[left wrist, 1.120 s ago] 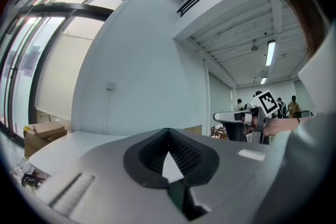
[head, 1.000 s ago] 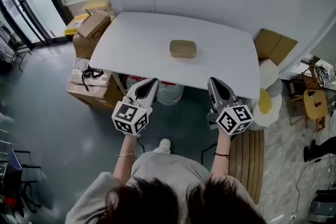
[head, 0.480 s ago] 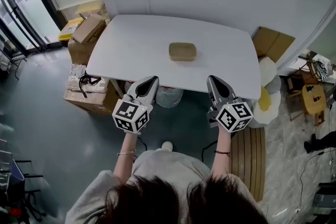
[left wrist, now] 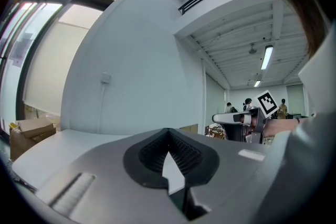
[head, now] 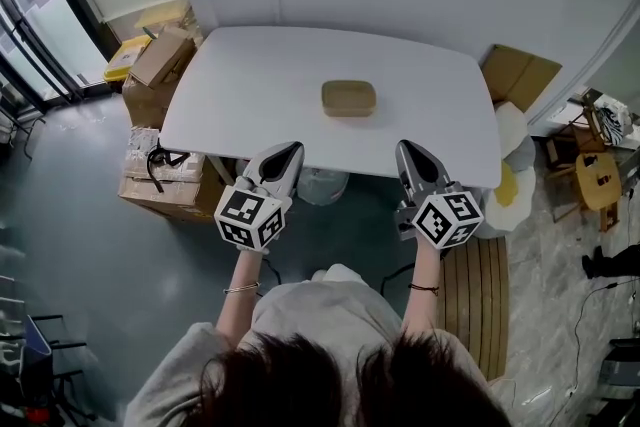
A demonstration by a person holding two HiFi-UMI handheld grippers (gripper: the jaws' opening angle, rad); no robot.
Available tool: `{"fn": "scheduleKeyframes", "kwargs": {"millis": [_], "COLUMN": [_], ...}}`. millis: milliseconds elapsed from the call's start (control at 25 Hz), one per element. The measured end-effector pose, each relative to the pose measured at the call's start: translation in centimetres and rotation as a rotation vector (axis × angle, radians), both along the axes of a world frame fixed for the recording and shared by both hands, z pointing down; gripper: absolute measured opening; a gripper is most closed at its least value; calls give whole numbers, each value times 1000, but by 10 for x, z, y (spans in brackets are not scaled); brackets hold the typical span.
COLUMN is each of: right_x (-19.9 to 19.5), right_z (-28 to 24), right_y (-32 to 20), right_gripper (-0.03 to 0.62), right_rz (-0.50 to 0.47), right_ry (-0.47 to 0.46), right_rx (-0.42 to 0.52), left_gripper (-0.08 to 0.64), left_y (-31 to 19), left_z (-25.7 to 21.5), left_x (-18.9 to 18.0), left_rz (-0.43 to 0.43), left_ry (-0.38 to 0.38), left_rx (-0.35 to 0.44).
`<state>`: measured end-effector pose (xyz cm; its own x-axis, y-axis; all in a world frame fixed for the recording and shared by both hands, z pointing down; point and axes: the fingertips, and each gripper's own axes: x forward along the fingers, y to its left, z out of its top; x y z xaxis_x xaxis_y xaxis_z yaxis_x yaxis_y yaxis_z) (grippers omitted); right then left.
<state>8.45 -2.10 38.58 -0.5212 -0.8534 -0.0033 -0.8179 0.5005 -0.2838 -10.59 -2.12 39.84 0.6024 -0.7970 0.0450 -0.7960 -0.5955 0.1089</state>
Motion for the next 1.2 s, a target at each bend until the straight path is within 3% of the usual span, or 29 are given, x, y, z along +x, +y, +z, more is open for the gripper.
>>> {"fn": "scheduleKeyframes", "kwargs": {"millis": [560, 1200], "right_x": [2, 17], "right_z": [14, 9], "right_y": [-41, -130], "right_gripper": [14, 14], "right_rz": [3, -51], "right_ry": [-8, 1], "right_rx": [-36, -45], "left_gripper": [-11, -9], "left_y": [-41, -117], "left_z": [13, 11], "left_x": [2, 19], "left_rz": [-1, -50], "left_ry": [-4, 4], "left_rx": [-35, -39]}}
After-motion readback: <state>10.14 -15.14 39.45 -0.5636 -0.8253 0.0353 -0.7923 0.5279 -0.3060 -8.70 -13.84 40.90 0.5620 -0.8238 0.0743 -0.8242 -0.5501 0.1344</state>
